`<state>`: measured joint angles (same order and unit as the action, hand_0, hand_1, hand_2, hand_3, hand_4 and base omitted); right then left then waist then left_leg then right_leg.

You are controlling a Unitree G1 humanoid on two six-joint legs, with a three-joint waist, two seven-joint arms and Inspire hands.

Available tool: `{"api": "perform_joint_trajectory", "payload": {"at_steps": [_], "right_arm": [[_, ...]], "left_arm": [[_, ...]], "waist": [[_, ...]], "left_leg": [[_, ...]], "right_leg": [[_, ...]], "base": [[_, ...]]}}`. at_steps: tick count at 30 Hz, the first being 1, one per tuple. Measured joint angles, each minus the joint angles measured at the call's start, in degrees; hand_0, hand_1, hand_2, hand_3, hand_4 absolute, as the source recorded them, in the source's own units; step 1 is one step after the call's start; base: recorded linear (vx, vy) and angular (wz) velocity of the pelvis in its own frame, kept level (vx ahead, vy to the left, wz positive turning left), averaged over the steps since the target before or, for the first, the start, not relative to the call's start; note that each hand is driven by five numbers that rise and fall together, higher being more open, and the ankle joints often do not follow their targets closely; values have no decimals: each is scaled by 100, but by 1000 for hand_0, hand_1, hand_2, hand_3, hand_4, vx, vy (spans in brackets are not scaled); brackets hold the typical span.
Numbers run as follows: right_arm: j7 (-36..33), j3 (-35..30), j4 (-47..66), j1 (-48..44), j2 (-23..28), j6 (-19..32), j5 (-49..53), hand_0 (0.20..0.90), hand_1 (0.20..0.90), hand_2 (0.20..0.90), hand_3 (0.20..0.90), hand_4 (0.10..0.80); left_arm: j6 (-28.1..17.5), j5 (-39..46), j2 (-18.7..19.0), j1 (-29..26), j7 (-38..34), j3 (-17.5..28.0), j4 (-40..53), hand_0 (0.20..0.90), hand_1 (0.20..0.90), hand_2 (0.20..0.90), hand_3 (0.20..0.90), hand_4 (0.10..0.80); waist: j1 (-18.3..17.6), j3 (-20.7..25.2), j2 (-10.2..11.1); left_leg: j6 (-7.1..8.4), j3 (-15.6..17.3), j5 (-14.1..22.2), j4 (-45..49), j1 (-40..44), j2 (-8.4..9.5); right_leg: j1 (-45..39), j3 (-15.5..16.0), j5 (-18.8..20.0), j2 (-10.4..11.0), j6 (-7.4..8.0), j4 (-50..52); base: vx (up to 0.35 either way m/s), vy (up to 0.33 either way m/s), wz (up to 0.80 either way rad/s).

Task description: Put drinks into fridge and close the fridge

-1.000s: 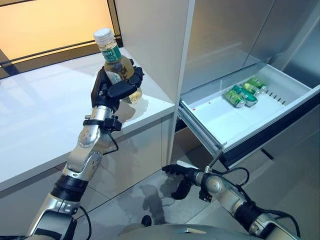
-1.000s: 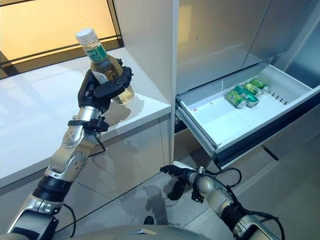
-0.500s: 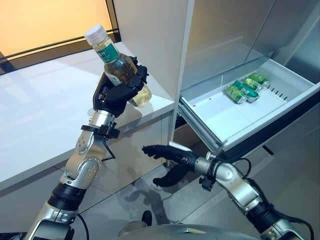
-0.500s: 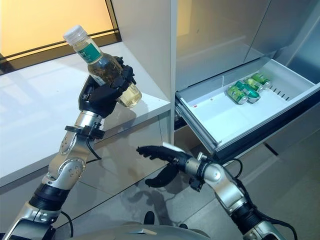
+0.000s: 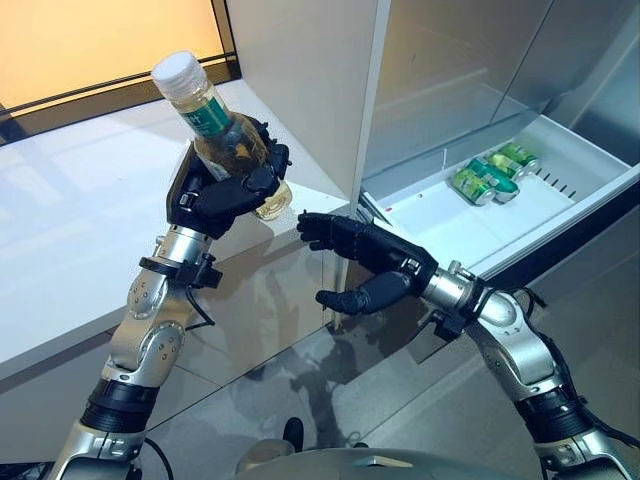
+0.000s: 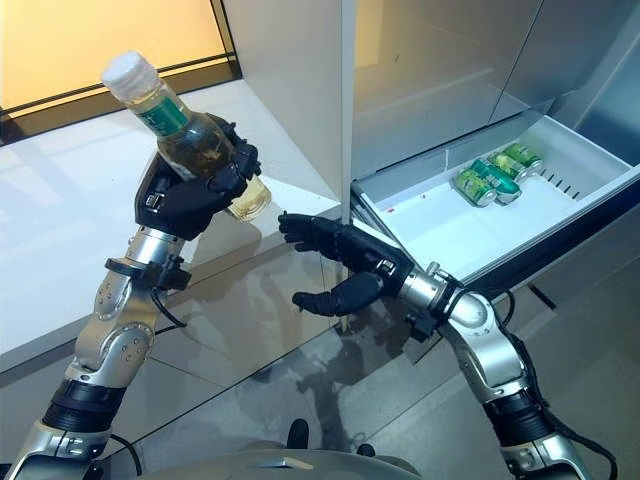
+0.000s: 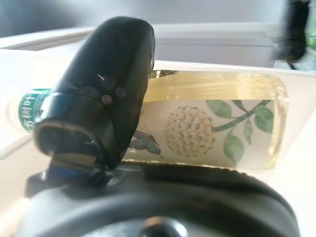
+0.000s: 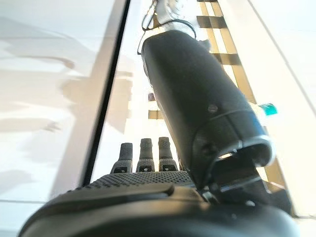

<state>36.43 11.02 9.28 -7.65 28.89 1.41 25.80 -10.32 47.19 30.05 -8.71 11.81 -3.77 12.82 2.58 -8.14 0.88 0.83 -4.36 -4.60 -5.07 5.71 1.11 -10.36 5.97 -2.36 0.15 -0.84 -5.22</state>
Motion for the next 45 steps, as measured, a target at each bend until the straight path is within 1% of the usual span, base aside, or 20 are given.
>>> {"api": "perform_joint_trajectory", "payload": {"at_steps": [11,13,15,20,25,30,33,40,42,45], "right_arm": [[-562,-46,1,-25,46,-108,13,900,900,900,900,800],[-657,29,1,-166,127,-163,17,900,900,900,900,800],[-692,98,0,-325,204,-178,78,900,900,900,900,800],[-745,113,1,-786,203,-213,616,900,900,900,900,800],[-749,133,1,-1143,193,-235,970,900,900,900,900,800],[-759,207,1,-1164,197,-343,1145,900,900,900,900,800],[-790,335,1,-1176,187,-396,1268,900,900,900,900,800],[-868,357,1,-1315,201,-452,1308,900,900,900,900,800],[-902,372,1,-1368,234,-453,1307,900,900,900,900,800],[-999,513,1,-1532,376,-453,1306,900,900,900,900,800]], "left_arm": [[1,-17,0,0,355,-41,0,300,300,300,200,100],[1,-206,21,-2,372,-58,0,300,300,300,200,100],[1,-397,120,-6,374,-95,0,300,300,300,200,100],[2,-1124,492,-10,433,-168,-2,300,300,300,200,100],[2,-1482,795,-92,623,-327,-5,300,300,300,200,100],[2,-1592,920,-105,667,-331,-5,300,300,300,200,100],[2,-1777,933,-140,666,-331,-8,300,300,300,200,100],[2,-1878,1021,-259,649,-329,-9,300,300,300,200,100],[2,-2032,1050,-334,623,-329,-9,300,300,300,200,100],[4,-2045,1172,-371,609,-330,-16,300,300,300,200,100]], "waist": [[-121,0,0],[-122,0,0],[-119,0,0],[-106,0,0],[-59,0,0],[-10,0,-1],[26,0,-1],[42,0,-1],[42,0,-1],[27,1,-3]], "left_leg": [[-1,15,1,0,0,-2],[-1,15,1,0,0,-3],[-1,14,1,0,0,-3],[-1,9,1,0,0,1],[-1,-1,0,1,0,1],[-1,-5,0,0,-1,2],[-1,-13,0,1,-3,2],[-1,-41,-1,1,-5,4],[-2,-40,-2,1,-5,4],[-2,-37,-2,1,-6,4]], "right_leg": [[4,-25,2,0,2,0],[4,-25,3,-1,2,0],[1,-23,4,-1,3,0],[-2,-18,4,1,3,0],[-9,-3,4,0,3,0],[-12,3,4,0,3,0],[-13,10,4,0,3,0],[-22,50,4,-1,3,0],[-22,49,4,0,3,0],[-21,46,4,-1,3,0]], "base": [[-1,0,0],[0,0,0],[0,0,0],[0,0,0],[0,0,0],[0,0,0],[0,0,0],[-2,-1,1],[0,0,0],[0,0,0]]}}
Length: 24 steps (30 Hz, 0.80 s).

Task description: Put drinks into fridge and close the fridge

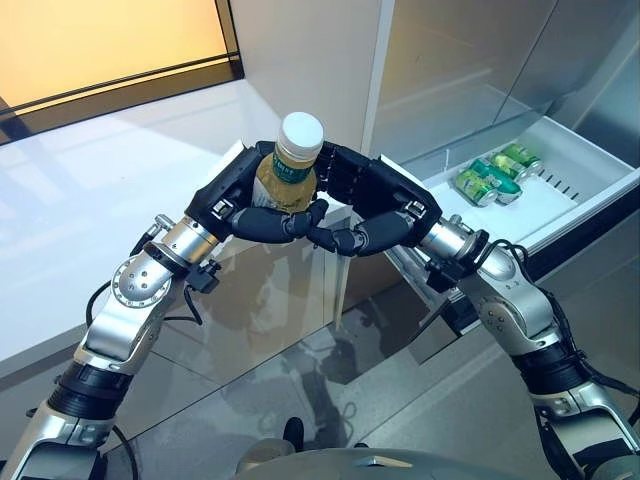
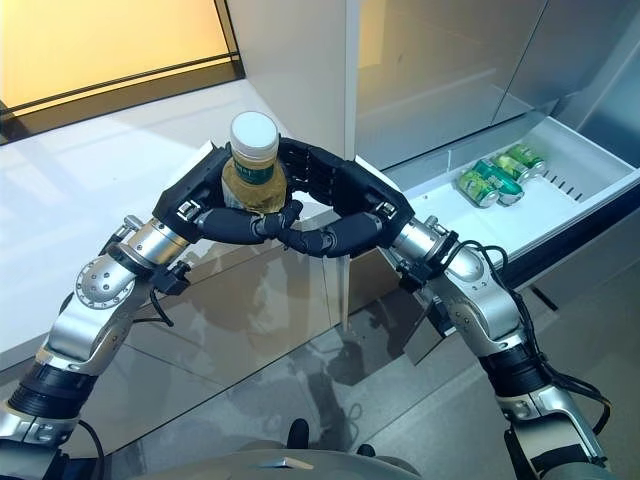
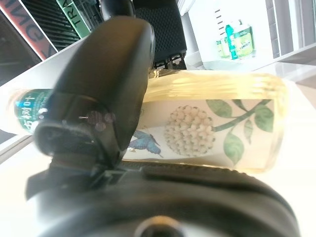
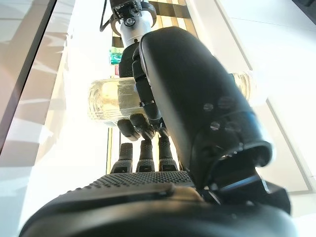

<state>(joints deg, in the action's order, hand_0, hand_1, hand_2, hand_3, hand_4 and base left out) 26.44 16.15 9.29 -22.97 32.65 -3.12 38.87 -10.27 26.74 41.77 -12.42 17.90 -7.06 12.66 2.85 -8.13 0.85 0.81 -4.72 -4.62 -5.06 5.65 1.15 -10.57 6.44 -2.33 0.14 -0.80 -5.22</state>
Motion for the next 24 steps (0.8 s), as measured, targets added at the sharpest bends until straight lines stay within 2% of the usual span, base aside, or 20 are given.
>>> {"api": "perform_joint_trajectory", "payload": {"at_steps": [9,16,24], "right_arm": [[-121,113,1,-284,154,22,-297,900,900,900,900,800],[-142,246,7,-618,437,149,-579,900,900,900,900,800],[-178,245,43,-660,432,155,-609,900,900,900,900,800]], "left_arm": [[40,-216,193,-161,-2,-4,-17,300,300,300,200,100],[51,-220,208,-184,-76,-10,-19,300,300,300,200,100],[50,-237,206,-184,-289,-45,-19,300,300,300,200,100]], "waist": [[22,1,-1],[22,1,-1],[20,1,-2]], "left_leg": [[-1,-9,-2,0,-3,1],[-1,-7,-2,0,-4,1],[-1,-5,-2,0,-4,0]], "right_leg": [[-3,10,0,0,0,0],[-2,6,0,0,0,0],[0,5,0,-1,0,0]], "base": [[0,0,0],[0,0,0],[0,0,0]]}}
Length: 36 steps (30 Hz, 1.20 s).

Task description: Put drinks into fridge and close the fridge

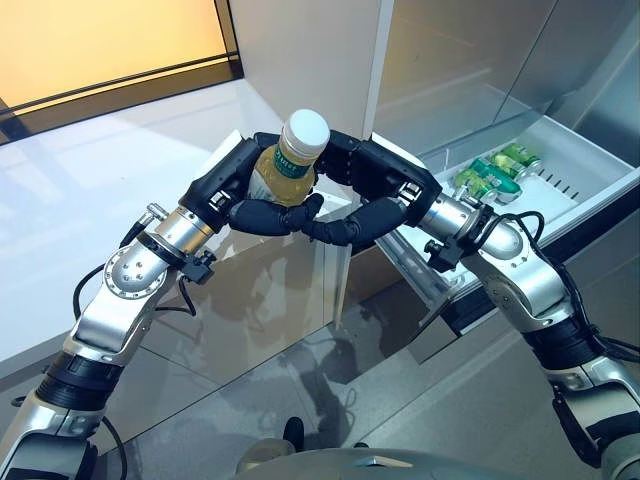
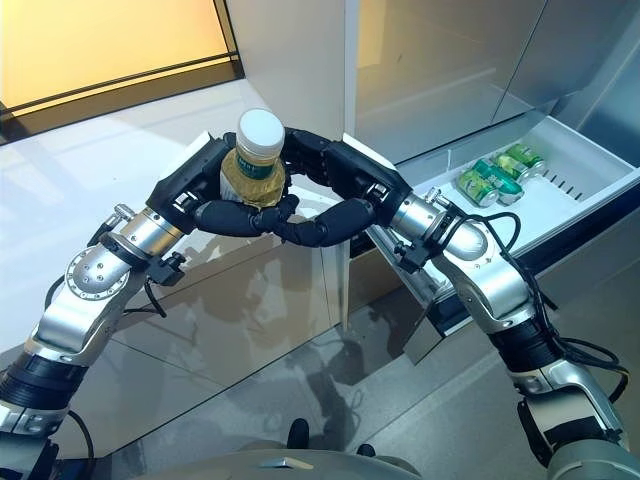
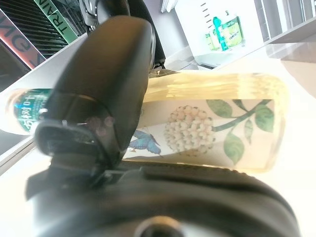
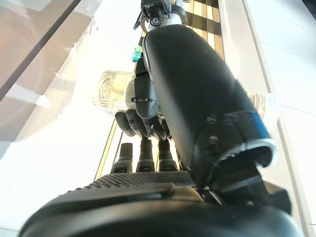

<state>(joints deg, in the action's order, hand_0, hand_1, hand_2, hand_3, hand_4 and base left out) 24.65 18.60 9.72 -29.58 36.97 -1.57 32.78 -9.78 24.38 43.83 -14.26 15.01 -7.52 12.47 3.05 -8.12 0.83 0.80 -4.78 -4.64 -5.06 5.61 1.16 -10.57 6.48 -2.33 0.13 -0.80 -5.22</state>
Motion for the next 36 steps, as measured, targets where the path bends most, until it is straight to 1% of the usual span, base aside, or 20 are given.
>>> {"api": "perform_joint_trajectory", "payload": {"at_steps": [2,8,11,13,17,20,26,32,36], "right_arm": [[-7,0,1,-51,0,0,9,900,900,900,900,800],[-16,-39,13,-94,-20,3,37,900,900,900,900,800],[71,-73,54,-94,-16,5,39,900,900,900,900,800],[225,-216,140,-87,-16,5,74,900,900,900,900,800],[342,-377,282,-87,-29,27,214,900,900,900,900,800],[394,-409,283,-88,-150,32,216,900,900,900,900,800],[413,-409,285,-89,-276,35,232,900,900,900,900,800],[303,-368,286,-90,-441,32,231,900,900,900,900,800],[187,-281,285,-137,-449,29,237,900,900,900,900,800]], "left_arm": [[-6,-186,0,0,-151,-18,-14,300,300,300,200,100],[-61,-400,-14,1,-422,-27,-233,300,300,300,200,100],[-68,-434,-16,9,-592,-20,-380,300,300,300,200,100],[-71,-431,-27,21,-689,23,-498,300,300,300,200,100],[-97,-355,-83,76,-633,101,-547,300,300,300,200,100],[-119,-289,-286,76,-537,103,-546,300,300,300,200,100],[-115,101,-491,76,-314,55,-546,300,300,300,200,100],[-34,389,-580,76,-212,44,-546,300,300,300,200,100],[30,560,-611,76,-187,34,-546,300,300,300,200,100]], "waist": [[-1,0,0],[-2,0,-1],[-8,0,-2],[-8,0,-2],[-2,0,-2],[3,0,-2],[-8,0,-1],[-11,1,0],[-1,1,1]], "left_leg": [[0,1,0,0,0,0],[0,5,0,0,0,0],[0,7,0,0,0,-1],[0,7,0,0,0,-1],[0,14,0,0,0,1],[0,11,0,0,1,-1],[0,12,0,0,3,-1],[0,7,0,0,3,-2],[-1,-5,-1,0,10,-1]], "right_leg": [[1,-2,0,0,0,0],[3,-6,0,0,0,0],[5,-8,0,0,0,0],[7,-9,0,0,0,0],[9,-18,0,2,0,0],[7,-14,0,1,0,0],[4,-15,0,1,0,0],[-2,-8,0,-1,0,1],[-17,6,0,-1,0,1]], "base": [[0,0,0],[0,0,0],[0,0,0],[0,0,0],[0,0,0],[0,0,0],[0,0,0],[0,0,0],[0,0,0]]}}
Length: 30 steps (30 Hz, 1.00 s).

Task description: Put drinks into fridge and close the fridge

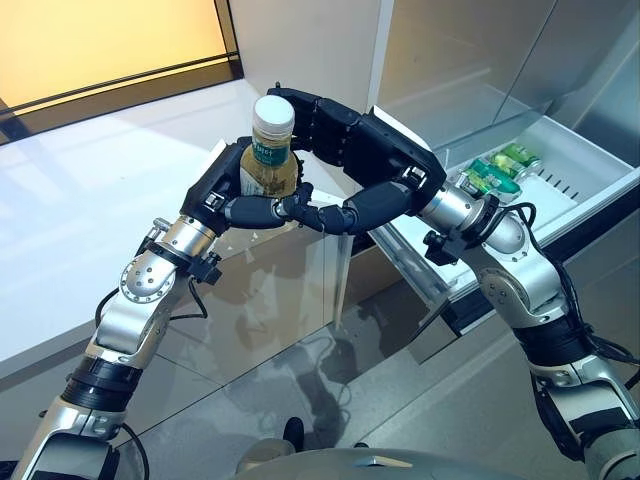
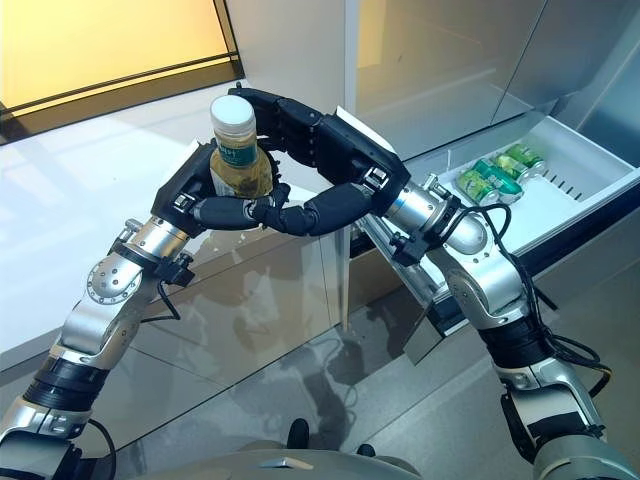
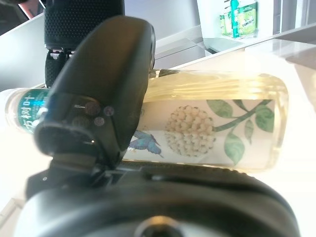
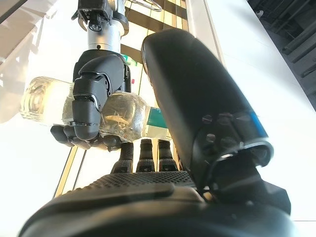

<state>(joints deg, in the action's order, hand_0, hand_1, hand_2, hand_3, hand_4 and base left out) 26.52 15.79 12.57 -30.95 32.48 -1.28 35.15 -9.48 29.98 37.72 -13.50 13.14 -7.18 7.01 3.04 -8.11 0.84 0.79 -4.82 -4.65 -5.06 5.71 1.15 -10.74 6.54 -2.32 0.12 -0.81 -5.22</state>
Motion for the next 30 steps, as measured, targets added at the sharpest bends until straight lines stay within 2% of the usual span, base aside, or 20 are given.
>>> {"api": "perform_joint_trajectory", "payload": {"at_steps": [8,15,25,27,28,29,30], "right_arm": [[-121,100,-2,-108,-7,-37,-2,900,900,900,900,800],[-179,337,-4,-129,-106,-101,-7,900,900,900,900,800],[-288,379,-12,-208,-192,-220,-20,900,900,900,900,800],[-322,444,-68,-336,-189,-257,-20,818,818,818,804,704],[-326,459,-91,-368,-197,-260,-20,622,622,622,576,476],[-344,490,-130,-424,-204,-272,-20,354,354,354,263,163],[-360,499,-138,-443,-204,-280,-20,300,300,300,200,100]], "left_arm": [[54,269,-37,0,138,-59,0,300,300,300,200,100],[96,515,-47,0,422,-431,2,300,300,300,200,100],[192,665,-95,-5,537,-437,3,300,300,300,200,100],[196,723,-95,-5,537,-436,3,300,300,300,200,100],[196,731,-95,-5,538,-437,3,300,300,300,200,100],[196,739,-95,-5,538,-437,3,300,300,300,200,100],[196,739,-95,-5,539,-440,3,300,300,300,200,100]], "waist": [[10,0,1],[20,4,8],[20,6,11],[17,7,13],[17,8,15],[18,8,15],[20,8,15]], "left_leg": [[0,-8,0,0,60,1],[-5,-11,-4,0,63,4],[-5,-11,-4,0,63,3],[-5,-11,-4,0,63,3],[-5,-11,-5,0,64,3],[-5,-11,-5,0,63,3],[-5,-11,-5,0,63,3]], "right_leg": [[-66,9,0,-1,1,0],[-70,14,0,2,1,0],[-72,18,0,1,0,0],[-72,17,0,1,0,0],[-73,17,0,1,0,0],[-72,18,0,1,0,0],[-73,18,0,2,0,0]], "base": [[0,0,0],[0,0,0],[0,0,0],[0,0,0],[0,0,0],[0,0,0],[0,0,0]]}}
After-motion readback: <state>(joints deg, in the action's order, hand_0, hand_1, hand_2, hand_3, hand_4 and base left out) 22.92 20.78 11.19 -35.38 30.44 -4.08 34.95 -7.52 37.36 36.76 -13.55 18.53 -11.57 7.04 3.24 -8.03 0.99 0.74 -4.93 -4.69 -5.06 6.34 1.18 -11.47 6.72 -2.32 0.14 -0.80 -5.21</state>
